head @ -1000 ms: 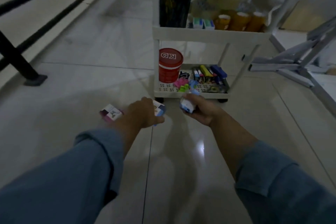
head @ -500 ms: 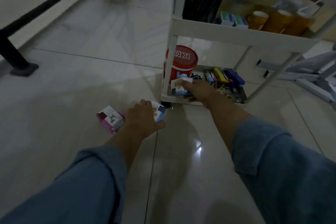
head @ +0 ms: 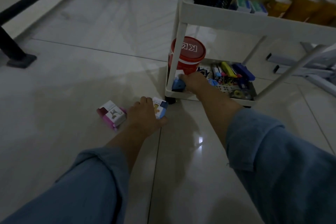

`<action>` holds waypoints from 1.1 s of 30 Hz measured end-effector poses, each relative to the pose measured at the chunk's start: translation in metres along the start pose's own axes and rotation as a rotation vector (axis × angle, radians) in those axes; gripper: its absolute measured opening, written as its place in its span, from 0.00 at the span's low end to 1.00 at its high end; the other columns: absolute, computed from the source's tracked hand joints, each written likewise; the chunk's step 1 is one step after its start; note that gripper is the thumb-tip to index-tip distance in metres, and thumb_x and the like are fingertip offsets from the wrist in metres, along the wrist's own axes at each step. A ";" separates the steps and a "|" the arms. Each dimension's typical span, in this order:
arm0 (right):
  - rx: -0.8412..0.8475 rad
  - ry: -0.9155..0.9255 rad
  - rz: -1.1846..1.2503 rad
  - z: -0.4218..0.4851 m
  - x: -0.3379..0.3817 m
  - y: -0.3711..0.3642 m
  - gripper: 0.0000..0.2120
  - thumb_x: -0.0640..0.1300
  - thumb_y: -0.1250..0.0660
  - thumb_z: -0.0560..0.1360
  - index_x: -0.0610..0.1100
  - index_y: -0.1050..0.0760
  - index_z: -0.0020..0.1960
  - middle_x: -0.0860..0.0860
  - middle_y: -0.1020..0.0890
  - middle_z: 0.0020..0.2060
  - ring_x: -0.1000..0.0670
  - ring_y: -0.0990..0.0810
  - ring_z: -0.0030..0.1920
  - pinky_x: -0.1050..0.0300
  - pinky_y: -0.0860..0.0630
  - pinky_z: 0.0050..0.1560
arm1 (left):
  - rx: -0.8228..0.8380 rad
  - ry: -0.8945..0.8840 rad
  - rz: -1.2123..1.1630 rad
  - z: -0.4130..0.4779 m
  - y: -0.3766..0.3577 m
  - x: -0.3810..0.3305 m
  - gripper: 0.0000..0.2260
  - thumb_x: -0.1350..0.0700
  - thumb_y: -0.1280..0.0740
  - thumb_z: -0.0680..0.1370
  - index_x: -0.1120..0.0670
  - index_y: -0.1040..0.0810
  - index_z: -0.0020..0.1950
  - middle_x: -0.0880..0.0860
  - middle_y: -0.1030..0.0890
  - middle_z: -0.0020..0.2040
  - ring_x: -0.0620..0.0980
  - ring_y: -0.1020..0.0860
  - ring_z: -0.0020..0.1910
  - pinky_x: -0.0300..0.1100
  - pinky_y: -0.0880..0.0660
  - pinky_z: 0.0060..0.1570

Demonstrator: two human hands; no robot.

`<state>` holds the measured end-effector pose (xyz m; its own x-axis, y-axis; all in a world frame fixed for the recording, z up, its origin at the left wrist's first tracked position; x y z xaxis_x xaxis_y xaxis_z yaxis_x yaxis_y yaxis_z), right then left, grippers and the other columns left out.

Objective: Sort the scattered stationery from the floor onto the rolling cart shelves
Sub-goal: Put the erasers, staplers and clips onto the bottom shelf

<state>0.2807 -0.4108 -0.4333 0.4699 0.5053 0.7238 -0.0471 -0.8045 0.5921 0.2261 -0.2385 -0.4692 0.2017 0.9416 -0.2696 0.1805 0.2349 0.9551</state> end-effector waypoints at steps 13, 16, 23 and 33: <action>-0.282 -0.015 0.324 -0.065 -0.067 -0.004 0.12 0.45 0.38 0.77 0.40 0.25 0.57 0.43 0.21 0.54 0.46 0.23 0.50 0.51 0.23 0.48 | 0.187 0.342 -1.128 -0.010 -0.017 -0.021 0.14 0.43 0.34 0.75 0.54 0.23 0.43 0.52 0.21 0.38 0.47 0.23 0.36 0.38 0.29 0.34; 0.000 -0.193 0.538 -0.082 -0.076 -0.008 0.19 0.55 0.38 0.77 0.41 0.26 0.58 0.43 0.20 0.50 0.47 0.21 0.43 0.57 0.24 0.38 | 0.204 0.237 -1.135 -0.010 -0.017 -0.032 0.15 0.46 0.32 0.74 0.55 0.22 0.52 0.53 0.20 0.44 0.45 0.23 0.37 0.36 0.29 0.36; 0.222 -0.165 0.629 -0.092 -0.080 0.006 0.15 0.45 0.33 0.75 0.39 0.26 0.59 0.40 0.20 0.56 0.43 0.18 0.53 0.50 0.20 0.51 | 0.181 -0.080 -1.044 -0.019 -0.009 -0.062 0.27 0.54 0.22 0.66 0.52 0.26 0.63 0.46 0.22 0.53 0.41 0.22 0.49 0.28 0.24 0.43; 0.091 -0.179 0.915 -0.096 -0.094 0.033 0.07 0.41 0.33 0.75 0.39 0.23 0.51 0.44 0.18 0.45 0.47 0.18 0.43 0.58 0.18 0.41 | 0.197 0.241 -1.375 -0.018 -0.018 -0.063 0.08 0.65 0.36 0.78 0.64 0.24 0.55 0.60 0.22 0.50 0.51 0.21 0.40 0.34 0.22 0.40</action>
<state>0.1499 -0.4551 -0.4478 0.4135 -0.3856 0.8249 -0.3996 -0.8909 -0.2161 0.1930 -0.2976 -0.4668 -0.4066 0.0134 -0.9135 0.2297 0.9693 -0.0881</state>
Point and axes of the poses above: each hand's wrist, its own z-axis towards the middle knuckle, its own y-axis out of the back of the hand, x = y × z, the point moved 5 cm from there along z, towards the middle knuckle
